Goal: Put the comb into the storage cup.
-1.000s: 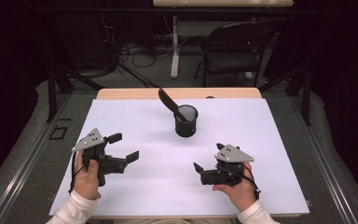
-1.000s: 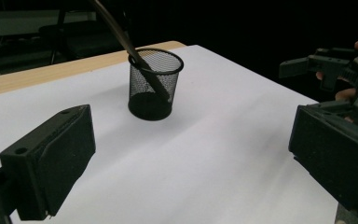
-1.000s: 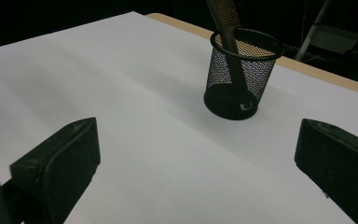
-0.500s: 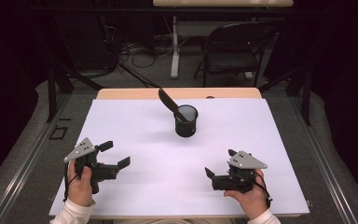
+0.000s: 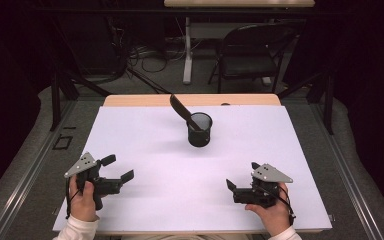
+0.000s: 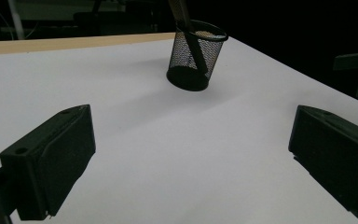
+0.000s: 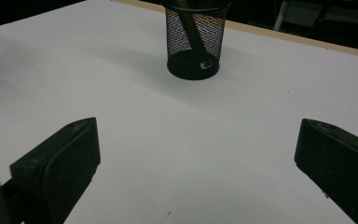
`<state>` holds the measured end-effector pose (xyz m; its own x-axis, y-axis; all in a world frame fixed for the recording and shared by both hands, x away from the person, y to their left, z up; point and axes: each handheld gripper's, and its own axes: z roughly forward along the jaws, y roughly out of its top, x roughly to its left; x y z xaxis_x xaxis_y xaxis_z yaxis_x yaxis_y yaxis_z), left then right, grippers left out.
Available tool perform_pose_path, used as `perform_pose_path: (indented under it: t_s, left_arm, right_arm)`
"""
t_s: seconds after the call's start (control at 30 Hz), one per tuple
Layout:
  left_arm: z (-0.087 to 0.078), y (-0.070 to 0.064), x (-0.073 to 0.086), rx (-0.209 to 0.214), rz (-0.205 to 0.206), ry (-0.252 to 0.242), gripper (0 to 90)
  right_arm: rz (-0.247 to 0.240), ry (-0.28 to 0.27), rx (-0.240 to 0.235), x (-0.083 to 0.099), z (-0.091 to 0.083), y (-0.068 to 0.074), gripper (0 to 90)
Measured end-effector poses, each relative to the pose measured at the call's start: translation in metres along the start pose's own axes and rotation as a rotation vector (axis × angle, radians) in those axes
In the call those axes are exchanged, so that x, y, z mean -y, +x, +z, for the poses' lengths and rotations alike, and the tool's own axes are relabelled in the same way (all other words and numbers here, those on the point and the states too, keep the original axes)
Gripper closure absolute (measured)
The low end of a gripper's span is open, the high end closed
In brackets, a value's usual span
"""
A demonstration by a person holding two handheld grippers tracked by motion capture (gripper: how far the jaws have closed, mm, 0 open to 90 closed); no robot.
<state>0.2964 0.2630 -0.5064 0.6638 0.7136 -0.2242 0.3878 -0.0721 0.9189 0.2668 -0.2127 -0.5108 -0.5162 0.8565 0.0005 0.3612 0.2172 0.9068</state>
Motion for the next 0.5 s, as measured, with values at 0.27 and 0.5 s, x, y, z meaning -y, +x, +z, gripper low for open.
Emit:
perform_pose_path:
  t_s: [0.27, 0.5]
  left_arm:
    - [0.001, 0.008, 0.009, -0.003, 0.010, -0.001, 0.8]
    - [0.003, 0.012, 0.014, -0.003, 0.005, 0.004, 0.8]
  right_arm:
    - [0.020, -0.008, 0.028, 0.006, 0.000, -0.009, 0.4]
    - [0.055, -0.006, 0.038, 0.012, 0.001, -0.016, 0.7]
